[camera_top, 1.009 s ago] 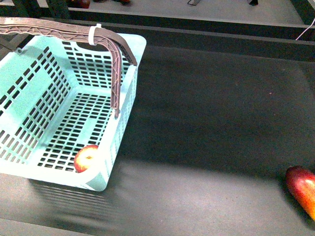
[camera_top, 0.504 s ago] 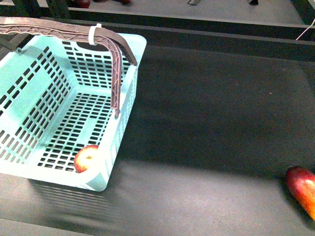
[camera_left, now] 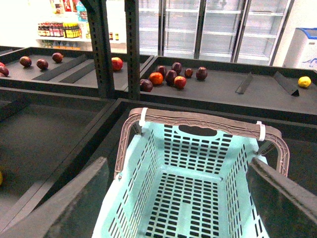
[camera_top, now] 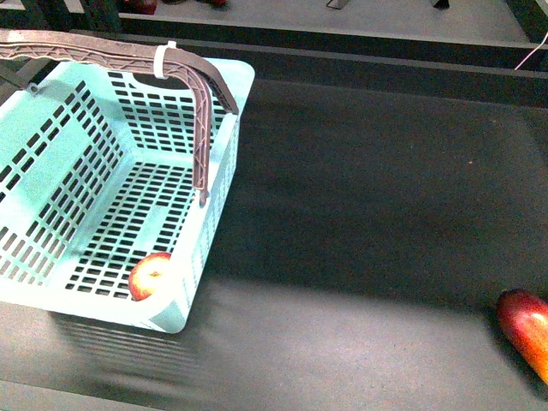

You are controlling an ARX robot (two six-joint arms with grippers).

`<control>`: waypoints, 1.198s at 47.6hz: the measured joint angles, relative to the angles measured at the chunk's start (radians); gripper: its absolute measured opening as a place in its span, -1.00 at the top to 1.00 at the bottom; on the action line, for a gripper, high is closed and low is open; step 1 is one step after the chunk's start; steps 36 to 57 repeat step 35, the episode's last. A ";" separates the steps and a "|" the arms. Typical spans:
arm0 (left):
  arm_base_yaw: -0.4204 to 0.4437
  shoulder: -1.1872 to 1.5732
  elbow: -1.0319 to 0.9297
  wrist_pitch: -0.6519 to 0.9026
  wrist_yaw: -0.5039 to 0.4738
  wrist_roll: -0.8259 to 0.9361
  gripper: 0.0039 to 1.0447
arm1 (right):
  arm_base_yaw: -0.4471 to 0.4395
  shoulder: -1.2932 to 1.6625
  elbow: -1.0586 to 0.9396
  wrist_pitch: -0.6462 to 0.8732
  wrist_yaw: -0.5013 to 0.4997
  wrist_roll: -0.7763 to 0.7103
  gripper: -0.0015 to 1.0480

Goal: Pick apple with right arm and hold basket with left

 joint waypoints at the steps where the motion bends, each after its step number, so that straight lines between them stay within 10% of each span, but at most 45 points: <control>1: 0.000 0.000 0.000 0.000 0.000 0.000 -0.73 | 0.000 0.000 0.000 0.000 0.000 0.000 -0.83; 57: 0.000 0.000 0.000 0.000 0.000 0.002 -0.87 | 0.000 0.000 0.000 0.000 0.000 0.000 -0.83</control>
